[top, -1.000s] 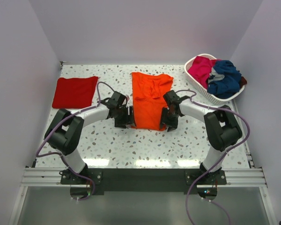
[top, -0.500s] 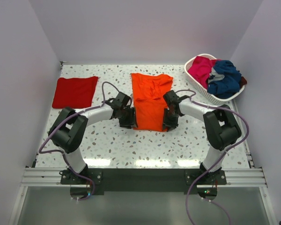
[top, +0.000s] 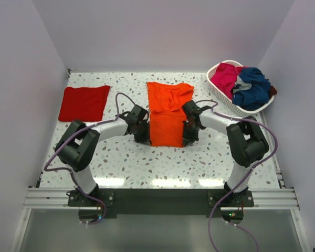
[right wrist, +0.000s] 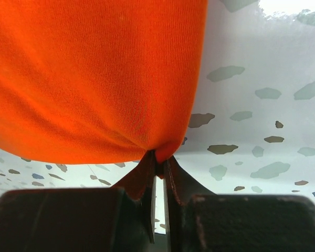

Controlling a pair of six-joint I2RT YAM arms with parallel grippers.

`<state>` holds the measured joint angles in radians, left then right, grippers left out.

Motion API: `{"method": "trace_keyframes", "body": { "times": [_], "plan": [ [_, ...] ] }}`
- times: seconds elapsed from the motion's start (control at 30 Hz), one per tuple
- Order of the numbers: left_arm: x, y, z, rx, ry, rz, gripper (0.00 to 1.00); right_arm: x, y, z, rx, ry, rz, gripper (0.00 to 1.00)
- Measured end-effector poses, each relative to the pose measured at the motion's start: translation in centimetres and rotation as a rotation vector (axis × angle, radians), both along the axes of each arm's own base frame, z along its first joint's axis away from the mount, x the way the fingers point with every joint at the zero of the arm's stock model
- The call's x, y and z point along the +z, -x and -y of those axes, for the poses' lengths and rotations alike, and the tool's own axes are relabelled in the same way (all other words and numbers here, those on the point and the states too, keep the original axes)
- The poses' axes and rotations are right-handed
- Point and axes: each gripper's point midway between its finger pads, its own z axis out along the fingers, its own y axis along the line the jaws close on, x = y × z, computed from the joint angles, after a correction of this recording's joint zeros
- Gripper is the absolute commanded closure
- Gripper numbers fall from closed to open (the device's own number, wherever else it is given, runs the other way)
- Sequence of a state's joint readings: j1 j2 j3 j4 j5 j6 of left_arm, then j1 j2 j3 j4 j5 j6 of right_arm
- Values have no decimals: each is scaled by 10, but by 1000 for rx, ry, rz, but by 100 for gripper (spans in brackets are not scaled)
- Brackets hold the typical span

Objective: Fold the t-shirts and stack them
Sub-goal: Fold the tshirt

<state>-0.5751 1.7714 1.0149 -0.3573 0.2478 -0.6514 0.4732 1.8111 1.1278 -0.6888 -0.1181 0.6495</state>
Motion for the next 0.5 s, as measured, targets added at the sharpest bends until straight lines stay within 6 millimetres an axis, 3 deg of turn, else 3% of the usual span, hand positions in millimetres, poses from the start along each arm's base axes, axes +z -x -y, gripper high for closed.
{"method": "trace_keyframes", "body": {
  "times": [0.13,0.33,0.5],
  "plan": [
    [7,2,-3,3,6,29,100,0,0,0,2,1,-1,100],
    [46,0,-3,7,65,147,100,3,2,0,7,0,-1,100],
    [72,5,-4,3,113,231,100,18,8,-3,24,-10,20,100]
  ]
}}
